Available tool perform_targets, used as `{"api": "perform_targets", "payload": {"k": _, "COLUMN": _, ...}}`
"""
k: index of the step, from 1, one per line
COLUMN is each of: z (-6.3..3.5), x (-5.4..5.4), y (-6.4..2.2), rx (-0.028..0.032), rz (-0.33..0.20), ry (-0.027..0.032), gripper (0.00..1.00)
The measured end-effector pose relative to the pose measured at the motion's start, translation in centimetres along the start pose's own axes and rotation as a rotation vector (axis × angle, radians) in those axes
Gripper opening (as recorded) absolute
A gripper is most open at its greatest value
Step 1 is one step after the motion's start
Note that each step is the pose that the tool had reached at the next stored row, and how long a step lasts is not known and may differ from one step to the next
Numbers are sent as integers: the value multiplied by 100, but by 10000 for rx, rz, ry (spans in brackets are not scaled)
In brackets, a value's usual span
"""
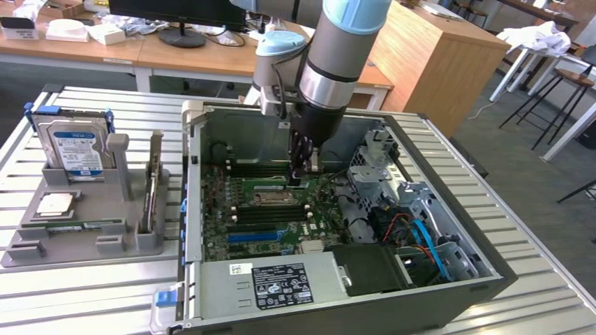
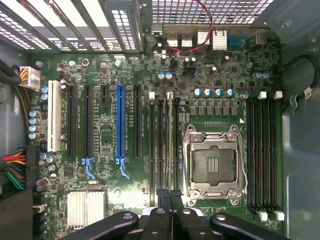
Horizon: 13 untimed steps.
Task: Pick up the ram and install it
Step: 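Insert the ram into the slot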
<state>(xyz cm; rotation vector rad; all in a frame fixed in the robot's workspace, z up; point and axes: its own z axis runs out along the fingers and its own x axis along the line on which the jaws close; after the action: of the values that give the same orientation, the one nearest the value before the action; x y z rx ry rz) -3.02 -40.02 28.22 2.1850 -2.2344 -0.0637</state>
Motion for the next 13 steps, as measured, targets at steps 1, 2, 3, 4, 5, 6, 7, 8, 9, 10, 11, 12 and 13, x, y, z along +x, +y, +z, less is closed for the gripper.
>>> {"api": "perform_targets", "payload": {"k": 1, "z": 0, "x": 0, "y": 0, "rx": 0, "rz": 0, "ry": -1, "gripper": 11}}
{"api": "perform_targets", "payload": {"k": 2, "z": 0, "x": 0, "y": 0, "rx": 1, "rz": 0, "ry": 0, "gripper": 11}}
{"api": "perform_targets", "payload": {"k": 3, "z": 2, "x": 5, "y": 0, "rx": 2, "rz": 1, "ry": -6, "gripper": 11}}
{"api": "perform_targets", "payload": {"k": 4, "z": 1, "x": 14, "y": 0, "rx": 2, "rz": 1, "ry": -13, "gripper": 11}}
{"api": "perform_targets", "payload": {"k": 5, "z": 1, "x": 23, "y": 0, "rx": 1, "rz": 0, "ry": -15, "gripper": 11}}
{"api": "perform_targets", "payload": {"k": 6, "z": 0, "x": 32, "y": 0, "rx": 1, "rz": 0, "ry": -16, "gripper": 11}}
{"api": "perform_targets", "payload": {"k": 7, "z": 0, "x": 41, "y": -1, "rx": 1, "rz": 0, "ry": -15, "gripper": 11}}
{"api": "perform_targets", "payload": {"k": 8, "z": 0, "x": 53, "y": -1, "rx": 0, "rz": 0, "ry": -15, "gripper": 11}}
{"api": "perform_targets", "payload": {"k": 9, "z": 0, "x": 67, "y": -2, "rx": 1, "rz": -1, "ry": -16, "gripper": 11}}
{"api": "perform_targets", "payload": {"k": 10, "z": 0, "x": 79, "y": -2, "rx": 1, "rz": 0, "ry": -16, "gripper": 11}}
{"api": "perform_targets", "payload": {"k": 11, "z": -1, "x": 91, "y": -2, "rx": 1, "rz": -1, "ry": -16, "gripper": 11}}
{"api": "perform_targets", "payload": {"k": 12, "z": -1, "x": 102, "y": -2, "rx": 0, "rz": -1, "ry": -16, "gripper": 11}}
{"api": "perform_targets", "payload": {"k": 13, "z": -1, "x": 112, "y": -3, "rx": 0, "rz": -1, "ry": -16, "gripper": 11}}
